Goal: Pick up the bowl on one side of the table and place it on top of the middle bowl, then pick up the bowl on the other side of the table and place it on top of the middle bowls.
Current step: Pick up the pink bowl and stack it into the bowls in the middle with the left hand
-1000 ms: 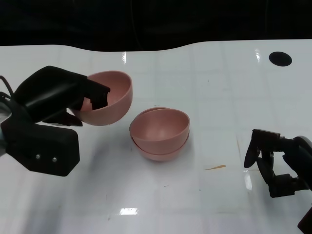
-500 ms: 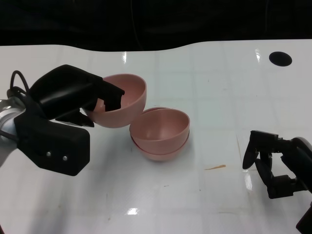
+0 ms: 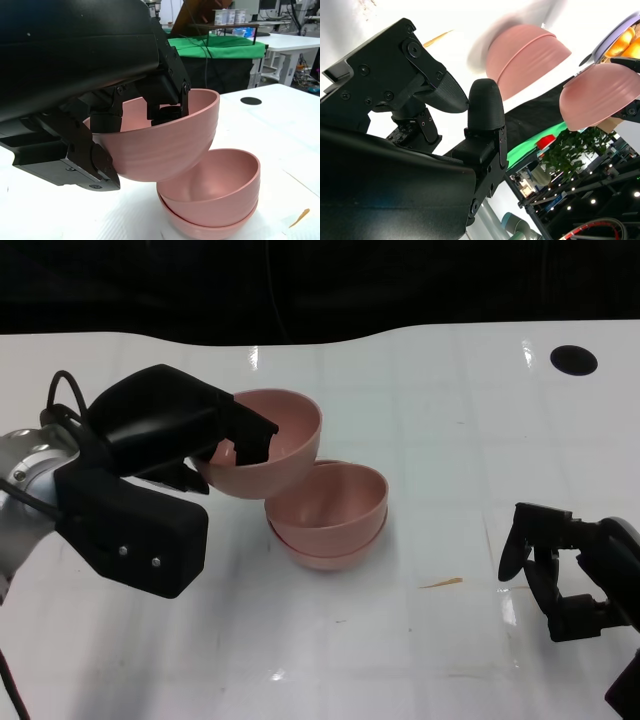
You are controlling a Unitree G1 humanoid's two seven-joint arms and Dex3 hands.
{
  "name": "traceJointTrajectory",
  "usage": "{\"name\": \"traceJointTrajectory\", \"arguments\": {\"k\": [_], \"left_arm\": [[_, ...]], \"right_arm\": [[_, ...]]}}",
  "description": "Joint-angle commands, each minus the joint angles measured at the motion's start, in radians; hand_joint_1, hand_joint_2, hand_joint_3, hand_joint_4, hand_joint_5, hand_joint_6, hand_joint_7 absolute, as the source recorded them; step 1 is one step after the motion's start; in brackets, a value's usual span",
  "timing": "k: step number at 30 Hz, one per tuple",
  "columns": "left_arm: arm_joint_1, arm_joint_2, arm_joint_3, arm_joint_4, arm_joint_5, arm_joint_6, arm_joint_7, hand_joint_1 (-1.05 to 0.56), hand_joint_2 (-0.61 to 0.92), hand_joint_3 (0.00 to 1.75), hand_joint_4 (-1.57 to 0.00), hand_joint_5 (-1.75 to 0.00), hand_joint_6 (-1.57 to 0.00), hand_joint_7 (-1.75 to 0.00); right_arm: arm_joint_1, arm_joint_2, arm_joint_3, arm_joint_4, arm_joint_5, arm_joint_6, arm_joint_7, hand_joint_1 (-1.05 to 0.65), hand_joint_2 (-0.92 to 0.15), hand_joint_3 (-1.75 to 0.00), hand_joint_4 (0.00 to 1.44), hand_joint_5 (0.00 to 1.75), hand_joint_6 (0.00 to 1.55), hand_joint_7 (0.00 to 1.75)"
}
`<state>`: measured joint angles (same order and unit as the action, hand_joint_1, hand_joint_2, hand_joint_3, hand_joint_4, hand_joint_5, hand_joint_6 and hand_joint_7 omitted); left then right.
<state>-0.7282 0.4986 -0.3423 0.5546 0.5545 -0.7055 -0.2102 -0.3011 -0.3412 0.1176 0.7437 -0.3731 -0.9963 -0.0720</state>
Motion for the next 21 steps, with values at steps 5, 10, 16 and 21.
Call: {"name": "traceJointTrajectory", "arguments": {"k": [5, 10, 16, 21], "left_arm": [[-0.040, 0.003, -0.012, 0.029, 0.013, -0.033, -0.002, 0.11, 0.81, 0.00, -0.77, -1.74, -0.88, -1.24], [-0.055, -0.008, -0.023, 0.035, 0.007, -0.029, -0.031, 0.11, 0.82, 0.00, -0.84, -1.60, -0.96, -1.02], [-0.066, -0.031, -0.031, 0.046, -0.005, -0.043, -0.049, 0.11, 0.82, 0.00, -0.88, -1.52, -1.09, -0.73], [-0.072, -0.056, -0.033, 0.059, -0.001, -0.054, -0.040, 0.11, 0.86, 0.01, -0.81, -1.65, -1.07, -0.80]], "right_arm": [[-0.018, 0.005, 0.002, 0.013, 0.000, -0.006, -0.012, -0.01, -0.39, -1.53, 0.91, 1.75, 0.70, 1.67], [-0.018, 0.007, 0.001, 0.008, 0.001, 0.005, -0.011, -0.01, -0.39, -1.53, 0.91, 1.75, 0.70, 1.66], [-0.020, 0.009, 0.002, 0.018, -0.001, 0.001, -0.015, -0.01, -0.38, -1.53, 0.91, 1.75, 0.71, 1.67], [-0.021, 0.010, 0.003, 0.017, -0.003, 0.004, -0.015, -0.01, -0.37, -1.54, 0.91, 1.75, 0.70, 1.68]]}}
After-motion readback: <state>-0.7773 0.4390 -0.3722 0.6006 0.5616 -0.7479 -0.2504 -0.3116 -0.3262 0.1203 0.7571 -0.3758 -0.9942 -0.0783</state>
